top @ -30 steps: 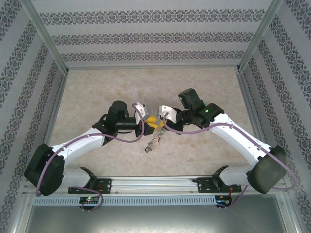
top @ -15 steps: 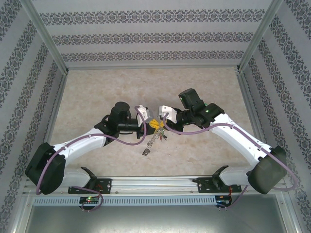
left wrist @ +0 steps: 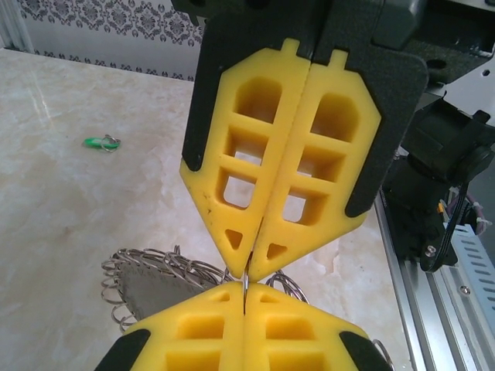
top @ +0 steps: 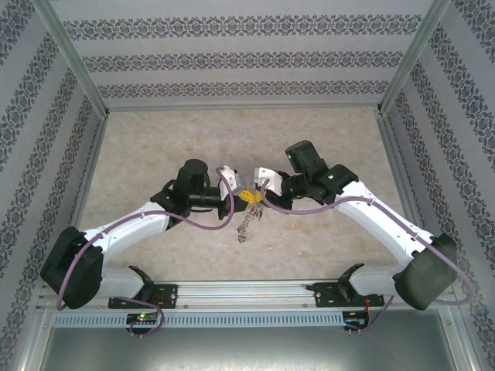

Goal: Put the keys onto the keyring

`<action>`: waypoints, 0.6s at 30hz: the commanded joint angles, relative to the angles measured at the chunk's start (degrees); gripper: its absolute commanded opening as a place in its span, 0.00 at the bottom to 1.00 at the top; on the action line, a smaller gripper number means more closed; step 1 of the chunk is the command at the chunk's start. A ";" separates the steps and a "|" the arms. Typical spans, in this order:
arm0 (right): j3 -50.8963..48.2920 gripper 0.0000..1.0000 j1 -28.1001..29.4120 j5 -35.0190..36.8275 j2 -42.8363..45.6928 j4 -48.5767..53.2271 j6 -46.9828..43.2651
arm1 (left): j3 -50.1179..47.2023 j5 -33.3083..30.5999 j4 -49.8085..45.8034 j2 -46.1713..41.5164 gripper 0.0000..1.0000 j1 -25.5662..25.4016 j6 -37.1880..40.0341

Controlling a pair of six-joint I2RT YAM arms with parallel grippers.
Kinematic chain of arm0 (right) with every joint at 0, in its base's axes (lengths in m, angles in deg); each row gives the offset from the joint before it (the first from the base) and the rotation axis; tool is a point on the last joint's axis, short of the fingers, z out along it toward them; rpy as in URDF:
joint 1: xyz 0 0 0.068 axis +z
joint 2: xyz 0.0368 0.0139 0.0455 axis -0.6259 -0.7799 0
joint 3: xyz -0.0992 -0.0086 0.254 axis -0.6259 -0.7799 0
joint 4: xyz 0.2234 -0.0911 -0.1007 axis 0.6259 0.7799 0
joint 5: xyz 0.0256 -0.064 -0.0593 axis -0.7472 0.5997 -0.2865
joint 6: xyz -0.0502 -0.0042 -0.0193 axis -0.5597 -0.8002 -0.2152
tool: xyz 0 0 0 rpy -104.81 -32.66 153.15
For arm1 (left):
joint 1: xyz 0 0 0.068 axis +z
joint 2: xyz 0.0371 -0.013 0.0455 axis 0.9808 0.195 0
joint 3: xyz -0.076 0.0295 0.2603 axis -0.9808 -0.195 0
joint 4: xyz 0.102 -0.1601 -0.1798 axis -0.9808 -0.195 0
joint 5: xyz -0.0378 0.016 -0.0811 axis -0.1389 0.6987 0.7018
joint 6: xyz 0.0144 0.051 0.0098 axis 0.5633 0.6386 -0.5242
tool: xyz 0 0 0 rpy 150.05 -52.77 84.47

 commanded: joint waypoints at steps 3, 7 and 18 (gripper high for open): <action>1.22 0.01 -0.10 -4.37 2.48 -1.88 -0.04 | -1.33 -0.85 5.75 -1.29 0.00 -0.70 0.90; -1.91 0.27 -2.21 -6.83 4.94 -4.57 2.49 | -2.55 -3.65 8.40 -2.71 0.00 -0.36 -0.11; -14.47 0.44 -10.69 -13.88 18.27 -20.28 18.41 | -4.61 -6.20 14.41 -5.95 0.00 -0.95 1.57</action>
